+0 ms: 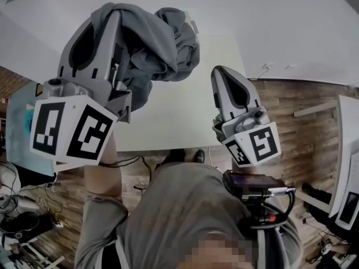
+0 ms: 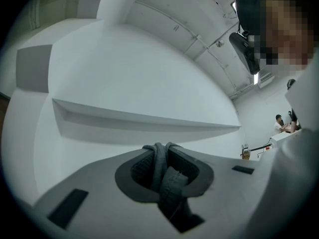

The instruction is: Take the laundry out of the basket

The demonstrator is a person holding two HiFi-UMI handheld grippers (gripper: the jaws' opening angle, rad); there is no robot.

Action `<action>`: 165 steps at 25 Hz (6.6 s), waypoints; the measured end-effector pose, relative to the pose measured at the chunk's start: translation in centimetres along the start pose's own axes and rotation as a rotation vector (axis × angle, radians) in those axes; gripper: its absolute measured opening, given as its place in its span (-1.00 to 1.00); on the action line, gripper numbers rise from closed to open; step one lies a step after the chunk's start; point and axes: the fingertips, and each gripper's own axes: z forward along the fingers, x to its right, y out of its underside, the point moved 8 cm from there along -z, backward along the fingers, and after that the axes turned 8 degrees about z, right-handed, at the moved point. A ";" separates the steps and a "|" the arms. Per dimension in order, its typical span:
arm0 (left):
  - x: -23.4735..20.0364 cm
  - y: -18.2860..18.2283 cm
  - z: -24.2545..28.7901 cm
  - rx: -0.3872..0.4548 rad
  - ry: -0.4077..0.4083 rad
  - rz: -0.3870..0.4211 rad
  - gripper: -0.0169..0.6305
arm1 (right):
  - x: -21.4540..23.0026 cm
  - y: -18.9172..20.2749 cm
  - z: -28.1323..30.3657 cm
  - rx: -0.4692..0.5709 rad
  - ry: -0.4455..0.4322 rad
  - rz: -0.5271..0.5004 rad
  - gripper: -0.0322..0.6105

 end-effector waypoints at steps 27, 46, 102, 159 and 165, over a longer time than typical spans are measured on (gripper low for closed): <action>6.6 14.1 -6.4 -0.241 0.062 -0.085 -0.76 | 0.3 0.0 -1.8 -0.005 0.012 -0.030 -0.88; 4.5 25.4 -4.2 -0.355 0.043 -0.135 -0.72 | 0.6 3.9 4.4 -0.113 -0.019 -0.013 -0.88; 1.2 13.3 -9.4 -0.057 -0.288 -0.027 -0.92 | 0.6 1.3 3.0 -0.003 -0.072 -0.019 -0.88; -25.3 31.1 5.5 -0.144 -0.398 -0.417 -0.92 | 6.4 26.7 37.2 -0.867 -0.502 -0.179 -0.16; -26.0 32.6 5.5 -0.151 -0.397 -0.451 -0.92 | 7.7 30.6 36.2 -1.035 -0.542 -0.213 0.10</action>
